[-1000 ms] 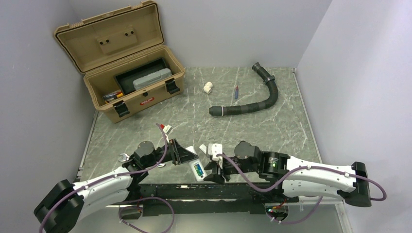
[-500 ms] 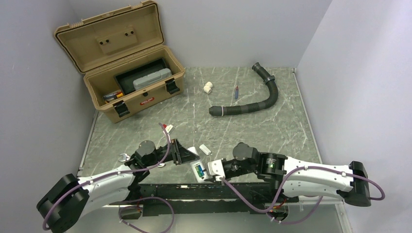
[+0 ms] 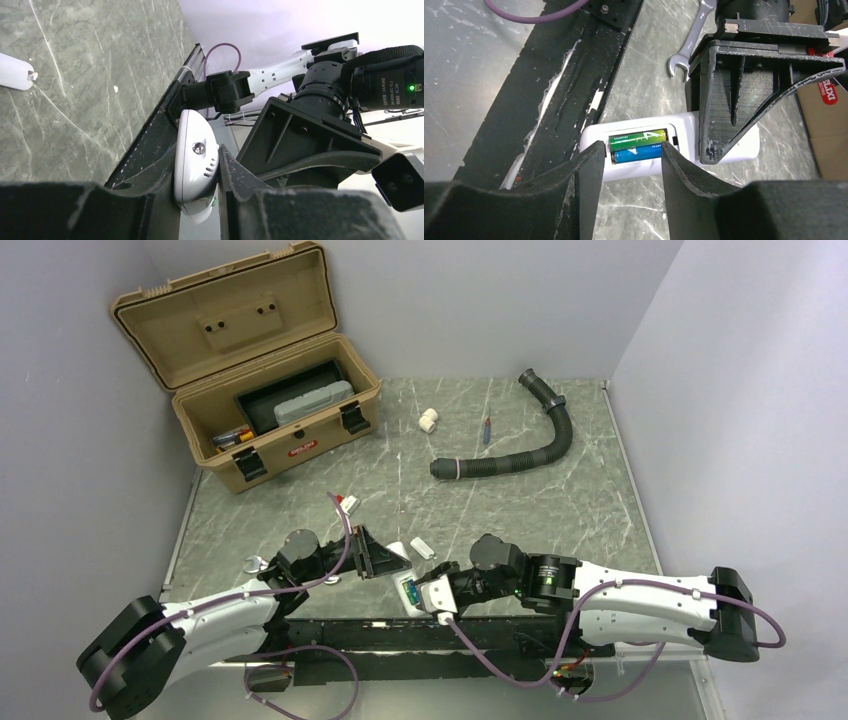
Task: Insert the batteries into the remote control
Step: Load the battery into the remote control.
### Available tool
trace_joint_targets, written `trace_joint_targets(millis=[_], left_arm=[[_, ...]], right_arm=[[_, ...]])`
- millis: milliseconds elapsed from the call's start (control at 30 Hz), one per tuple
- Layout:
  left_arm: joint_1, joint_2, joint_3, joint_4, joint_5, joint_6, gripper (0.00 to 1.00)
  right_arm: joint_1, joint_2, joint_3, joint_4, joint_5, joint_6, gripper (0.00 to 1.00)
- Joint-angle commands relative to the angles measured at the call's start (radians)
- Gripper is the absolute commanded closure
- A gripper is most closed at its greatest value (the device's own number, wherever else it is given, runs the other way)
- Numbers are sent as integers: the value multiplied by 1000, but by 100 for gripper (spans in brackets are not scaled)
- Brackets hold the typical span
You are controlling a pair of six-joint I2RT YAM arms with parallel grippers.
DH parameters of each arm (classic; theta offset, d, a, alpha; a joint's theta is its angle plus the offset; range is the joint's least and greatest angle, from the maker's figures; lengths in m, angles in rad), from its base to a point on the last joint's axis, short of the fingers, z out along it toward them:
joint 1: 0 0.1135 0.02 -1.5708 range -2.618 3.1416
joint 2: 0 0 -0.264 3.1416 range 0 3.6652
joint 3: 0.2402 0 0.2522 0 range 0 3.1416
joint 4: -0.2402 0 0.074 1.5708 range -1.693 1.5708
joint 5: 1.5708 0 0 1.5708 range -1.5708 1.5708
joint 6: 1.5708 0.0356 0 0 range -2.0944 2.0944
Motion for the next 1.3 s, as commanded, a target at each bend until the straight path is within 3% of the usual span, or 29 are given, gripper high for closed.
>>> trace_joint_targets(millis=[0,467,1267], left_arm=[[-5,-7,36,80,18,-8,100],[-4,-14,35,73,19,-7,100],[-5,-13,30,72,18,-5,100]], right_arm=[[5,7,10,55,11,-40,53],[5,46,19,60,-23,-46,53],[4,13,5,123,67,-55,56]])
